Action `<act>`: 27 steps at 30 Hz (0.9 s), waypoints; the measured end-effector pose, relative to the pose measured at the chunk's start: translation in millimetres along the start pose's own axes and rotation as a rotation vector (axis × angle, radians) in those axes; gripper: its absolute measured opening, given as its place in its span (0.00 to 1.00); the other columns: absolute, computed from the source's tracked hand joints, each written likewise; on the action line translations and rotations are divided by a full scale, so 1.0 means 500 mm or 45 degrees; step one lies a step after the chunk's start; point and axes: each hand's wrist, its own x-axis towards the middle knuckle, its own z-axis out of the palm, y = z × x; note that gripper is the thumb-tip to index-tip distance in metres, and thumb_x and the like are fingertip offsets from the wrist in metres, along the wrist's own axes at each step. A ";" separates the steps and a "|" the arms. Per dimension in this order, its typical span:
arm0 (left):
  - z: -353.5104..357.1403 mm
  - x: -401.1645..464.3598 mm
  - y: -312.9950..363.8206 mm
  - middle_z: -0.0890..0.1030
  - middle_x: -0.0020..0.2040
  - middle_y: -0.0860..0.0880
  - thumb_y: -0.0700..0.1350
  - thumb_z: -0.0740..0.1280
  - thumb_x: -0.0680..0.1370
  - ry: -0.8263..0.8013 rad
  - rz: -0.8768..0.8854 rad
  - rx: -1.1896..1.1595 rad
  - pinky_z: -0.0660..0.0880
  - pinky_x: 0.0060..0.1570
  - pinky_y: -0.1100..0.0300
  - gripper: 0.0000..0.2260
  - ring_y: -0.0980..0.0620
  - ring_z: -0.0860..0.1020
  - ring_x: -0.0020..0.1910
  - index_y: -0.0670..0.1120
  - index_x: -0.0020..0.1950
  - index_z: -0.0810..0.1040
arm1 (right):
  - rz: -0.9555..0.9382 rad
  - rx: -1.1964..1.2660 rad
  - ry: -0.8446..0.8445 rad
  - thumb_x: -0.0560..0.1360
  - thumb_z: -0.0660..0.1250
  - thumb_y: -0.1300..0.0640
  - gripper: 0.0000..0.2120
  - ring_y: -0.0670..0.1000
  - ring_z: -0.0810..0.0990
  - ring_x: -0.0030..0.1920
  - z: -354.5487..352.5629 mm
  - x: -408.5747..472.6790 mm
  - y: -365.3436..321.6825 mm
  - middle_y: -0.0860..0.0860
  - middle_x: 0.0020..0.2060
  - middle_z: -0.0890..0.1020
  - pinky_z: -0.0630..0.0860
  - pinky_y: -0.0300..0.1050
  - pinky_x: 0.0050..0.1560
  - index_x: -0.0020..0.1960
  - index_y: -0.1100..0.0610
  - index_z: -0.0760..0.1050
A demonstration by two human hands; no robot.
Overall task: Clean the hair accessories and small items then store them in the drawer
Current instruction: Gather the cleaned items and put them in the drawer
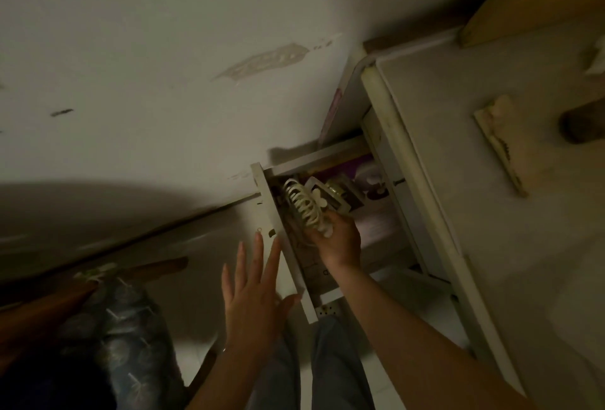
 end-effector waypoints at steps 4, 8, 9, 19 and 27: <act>-0.043 -0.002 -0.004 0.64 0.73 0.40 0.62 0.75 0.59 0.009 0.048 0.046 0.61 0.61 0.35 0.54 0.38 0.61 0.71 0.51 0.77 0.49 | -0.078 -0.138 0.016 0.73 0.70 0.51 0.21 0.53 0.71 0.63 -0.027 -0.048 -0.020 0.53 0.62 0.74 0.73 0.47 0.59 0.65 0.51 0.72; -0.114 -0.001 -0.004 0.65 0.72 0.40 0.62 0.68 0.68 0.036 0.066 0.090 0.61 0.61 0.35 0.40 0.38 0.62 0.71 0.49 0.74 0.59 | -0.260 -0.240 0.049 0.76 0.67 0.51 0.27 0.51 0.66 0.67 -0.072 -0.135 -0.060 0.49 0.70 0.68 0.69 0.46 0.65 0.73 0.51 0.64; -0.138 -0.001 0.000 0.66 0.72 0.40 0.63 0.61 0.74 0.039 0.081 0.091 0.62 0.61 0.35 0.33 0.38 0.63 0.70 0.48 0.74 0.60 | -0.321 -0.256 0.069 0.77 0.66 0.52 0.27 0.51 0.65 0.68 -0.085 -0.161 -0.071 0.49 0.72 0.66 0.68 0.47 0.66 0.74 0.51 0.62; -0.368 -0.025 0.092 0.66 0.72 0.41 0.55 0.62 0.76 0.103 0.322 0.098 0.58 0.68 0.40 0.26 0.38 0.65 0.70 0.48 0.72 0.67 | -0.514 -0.512 0.405 0.76 0.68 0.56 0.27 0.58 0.63 0.73 -0.265 -0.391 -0.147 0.56 0.74 0.64 0.65 0.54 0.69 0.73 0.54 0.65; -0.467 -0.066 0.264 0.73 0.68 0.40 0.51 0.78 0.65 0.062 0.644 0.197 0.58 0.67 0.40 0.33 0.37 0.72 0.66 0.46 0.67 0.74 | -0.335 -0.527 0.570 0.74 0.70 0.55 0.29 0.59 0.66 0.71 -0.416 -0.524 -0.107 0.55 0.73 0.66 0.67 0.55 0.67 0.73 0.52 0.65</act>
